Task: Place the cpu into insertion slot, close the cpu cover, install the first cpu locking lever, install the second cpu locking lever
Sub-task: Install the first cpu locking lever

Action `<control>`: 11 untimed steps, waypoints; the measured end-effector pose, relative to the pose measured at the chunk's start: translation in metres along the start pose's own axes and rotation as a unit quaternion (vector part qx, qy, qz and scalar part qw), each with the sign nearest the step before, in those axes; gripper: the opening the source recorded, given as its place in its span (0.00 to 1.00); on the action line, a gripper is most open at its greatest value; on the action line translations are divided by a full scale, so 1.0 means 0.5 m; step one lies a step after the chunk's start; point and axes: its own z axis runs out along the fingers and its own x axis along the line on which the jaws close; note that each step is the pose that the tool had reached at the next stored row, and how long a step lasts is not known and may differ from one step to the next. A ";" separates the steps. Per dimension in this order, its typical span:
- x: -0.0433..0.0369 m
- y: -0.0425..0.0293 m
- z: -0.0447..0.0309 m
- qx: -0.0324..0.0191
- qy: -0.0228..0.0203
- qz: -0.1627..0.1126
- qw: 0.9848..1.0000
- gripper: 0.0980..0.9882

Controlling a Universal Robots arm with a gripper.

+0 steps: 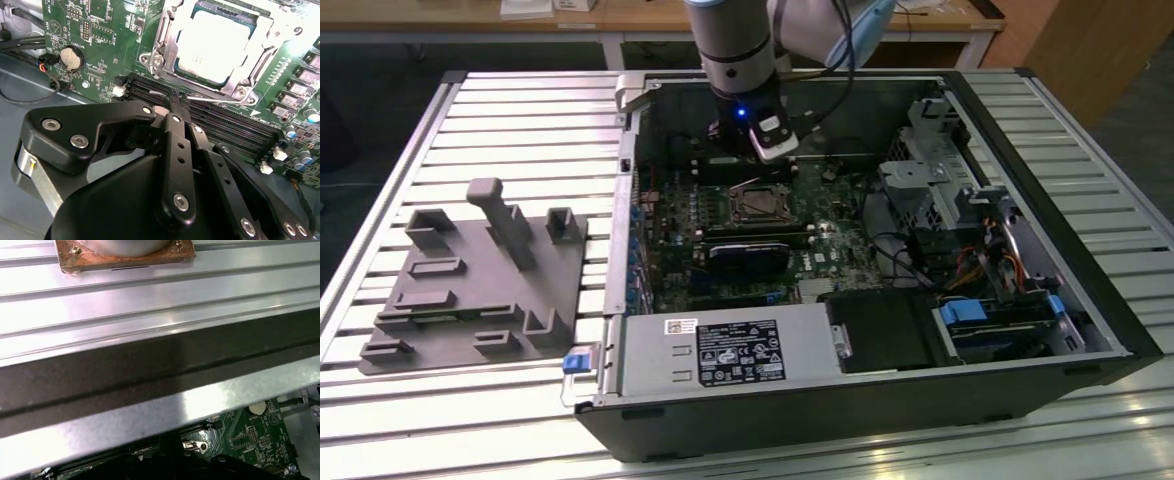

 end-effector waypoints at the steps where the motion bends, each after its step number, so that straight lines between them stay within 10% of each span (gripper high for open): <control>1: 0.000 0.001 0.000 0.000 0.000 0.001 1.000 0.01; 11: 0.005 0.000 0.007 0.003 -0.009 0.020 1.000 0.01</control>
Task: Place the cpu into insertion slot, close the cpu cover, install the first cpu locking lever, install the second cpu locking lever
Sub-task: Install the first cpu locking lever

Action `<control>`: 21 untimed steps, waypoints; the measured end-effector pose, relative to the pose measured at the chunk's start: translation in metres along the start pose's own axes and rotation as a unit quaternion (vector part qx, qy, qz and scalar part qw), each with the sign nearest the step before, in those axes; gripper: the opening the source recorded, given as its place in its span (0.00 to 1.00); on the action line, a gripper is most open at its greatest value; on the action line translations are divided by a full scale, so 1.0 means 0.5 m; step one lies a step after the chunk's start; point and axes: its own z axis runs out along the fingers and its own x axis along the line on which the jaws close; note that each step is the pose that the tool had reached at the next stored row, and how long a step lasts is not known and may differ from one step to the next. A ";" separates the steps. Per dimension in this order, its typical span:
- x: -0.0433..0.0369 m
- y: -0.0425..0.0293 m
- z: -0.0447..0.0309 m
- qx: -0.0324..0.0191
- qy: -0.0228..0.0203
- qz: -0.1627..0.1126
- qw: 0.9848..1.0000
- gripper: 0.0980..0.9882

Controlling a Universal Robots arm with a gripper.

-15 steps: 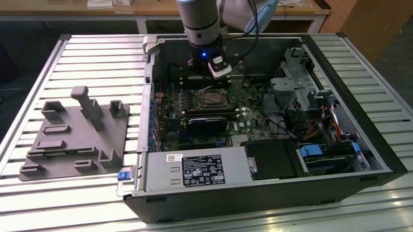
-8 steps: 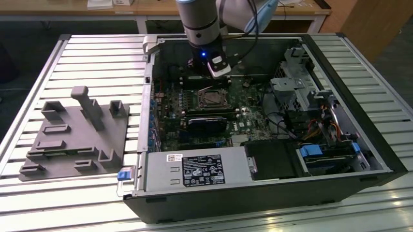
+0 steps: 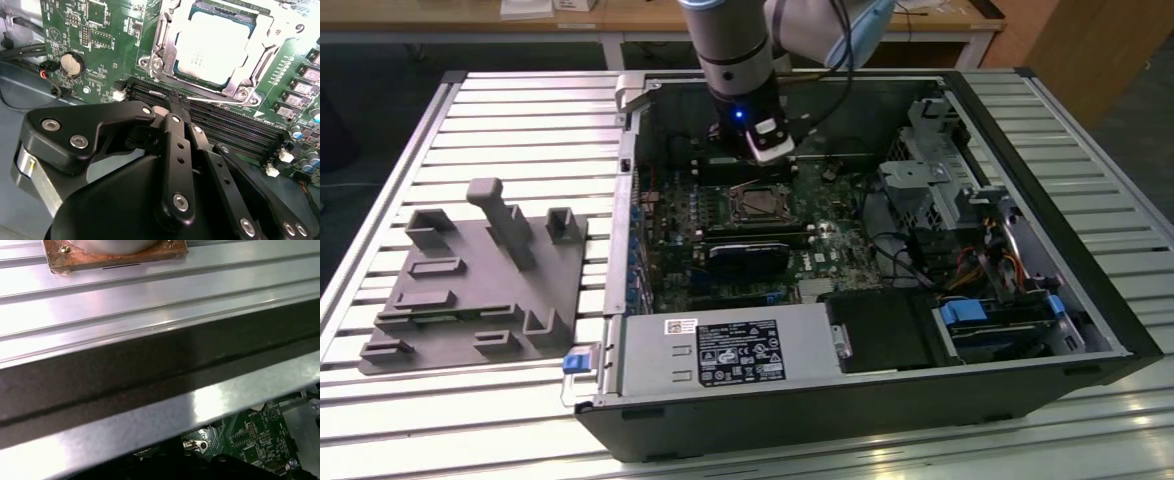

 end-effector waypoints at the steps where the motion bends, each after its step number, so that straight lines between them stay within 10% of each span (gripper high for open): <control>1: 0.001 0.000 0.001 0.000 -0.001 0.002 1.000 0.01; 21: 0.012 0.004 0.013 0.005 -0.008 0.025 1.000 0.01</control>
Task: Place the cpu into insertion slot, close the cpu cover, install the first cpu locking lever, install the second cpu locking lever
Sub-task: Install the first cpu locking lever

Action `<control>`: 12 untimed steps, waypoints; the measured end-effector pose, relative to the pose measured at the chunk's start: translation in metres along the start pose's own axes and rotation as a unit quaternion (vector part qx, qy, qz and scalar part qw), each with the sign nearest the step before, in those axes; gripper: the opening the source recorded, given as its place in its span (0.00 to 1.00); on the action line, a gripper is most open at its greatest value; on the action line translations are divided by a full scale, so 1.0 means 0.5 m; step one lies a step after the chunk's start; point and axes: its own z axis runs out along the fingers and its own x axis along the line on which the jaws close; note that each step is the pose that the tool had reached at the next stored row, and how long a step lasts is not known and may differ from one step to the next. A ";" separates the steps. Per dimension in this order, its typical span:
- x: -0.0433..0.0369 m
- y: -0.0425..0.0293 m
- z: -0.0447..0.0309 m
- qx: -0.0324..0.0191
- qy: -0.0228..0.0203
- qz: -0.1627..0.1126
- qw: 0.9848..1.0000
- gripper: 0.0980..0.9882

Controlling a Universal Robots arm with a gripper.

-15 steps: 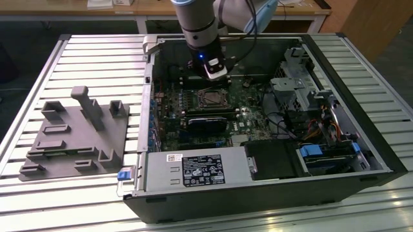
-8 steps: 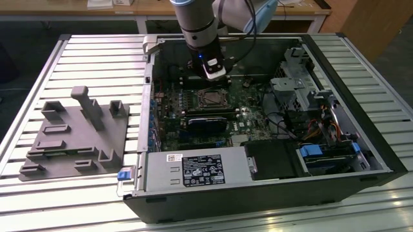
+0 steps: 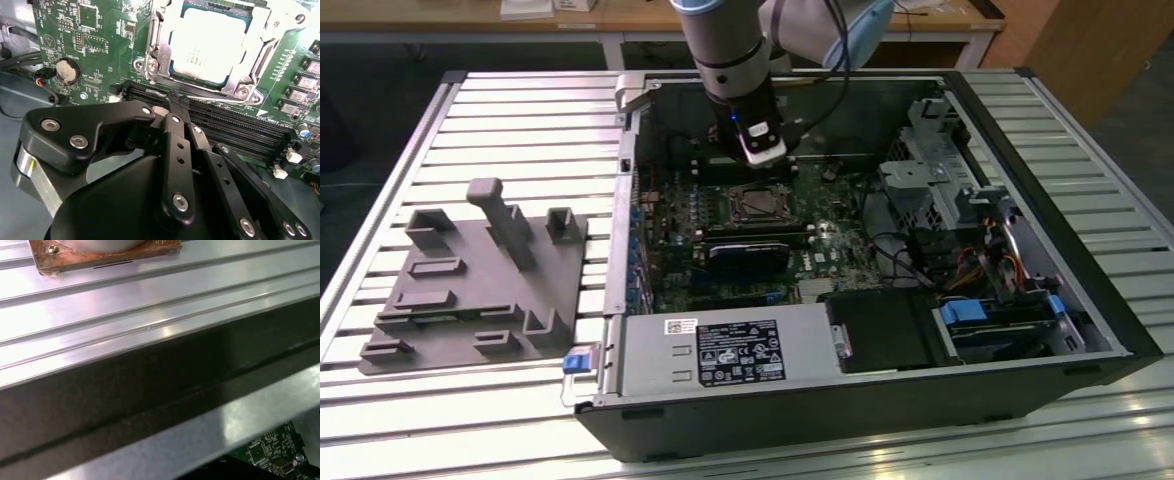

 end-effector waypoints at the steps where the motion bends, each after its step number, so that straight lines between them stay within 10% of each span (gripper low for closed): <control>1: 0.000 0.000 0.001 0.000 0.000 0.000 1.000 0.01; 12: 0.002 -0.001 0.007 0.000 -0.001 0.001 1.000 0.01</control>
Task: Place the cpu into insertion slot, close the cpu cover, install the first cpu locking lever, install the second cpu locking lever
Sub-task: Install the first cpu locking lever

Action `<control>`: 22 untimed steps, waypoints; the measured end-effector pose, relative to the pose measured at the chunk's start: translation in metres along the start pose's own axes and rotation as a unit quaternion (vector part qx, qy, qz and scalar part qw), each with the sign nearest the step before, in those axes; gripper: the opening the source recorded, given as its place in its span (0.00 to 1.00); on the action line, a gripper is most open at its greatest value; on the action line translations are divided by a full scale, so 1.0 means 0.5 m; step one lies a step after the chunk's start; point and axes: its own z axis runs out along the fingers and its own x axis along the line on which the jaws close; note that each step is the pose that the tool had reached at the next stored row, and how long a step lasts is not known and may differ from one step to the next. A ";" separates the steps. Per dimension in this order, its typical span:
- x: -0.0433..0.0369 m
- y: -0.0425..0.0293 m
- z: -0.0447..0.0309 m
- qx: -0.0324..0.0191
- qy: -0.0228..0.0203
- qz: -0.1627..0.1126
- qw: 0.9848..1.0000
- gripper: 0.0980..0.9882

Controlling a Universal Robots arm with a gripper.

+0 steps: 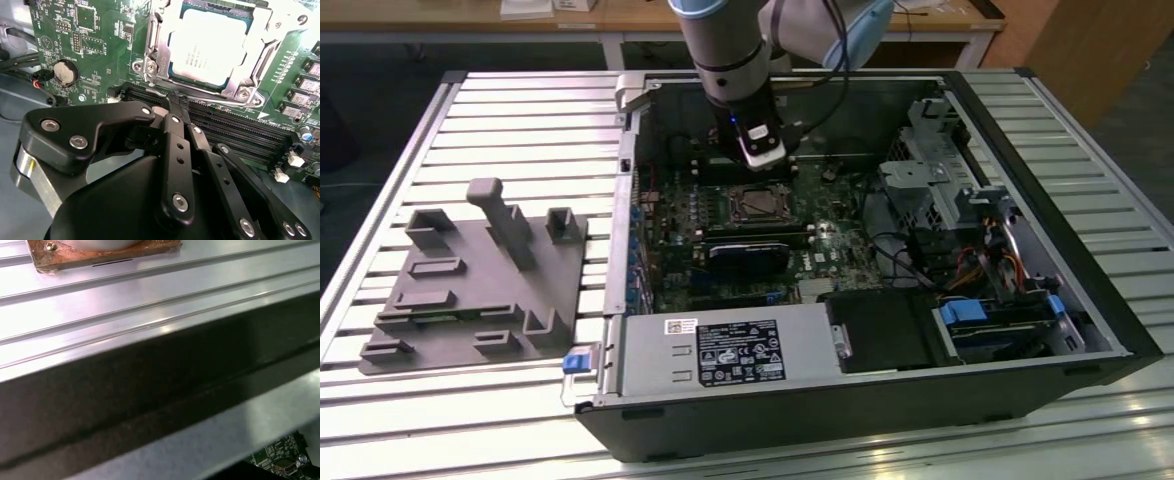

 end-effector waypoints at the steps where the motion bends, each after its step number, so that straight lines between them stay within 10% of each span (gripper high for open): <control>1: 0.000 0.000 0.001 0.000 0.000 0.000 1.000 0.01; 22: 0.001 -0.003 0.009 0.002 -0.004 -0.001 1.000 0.01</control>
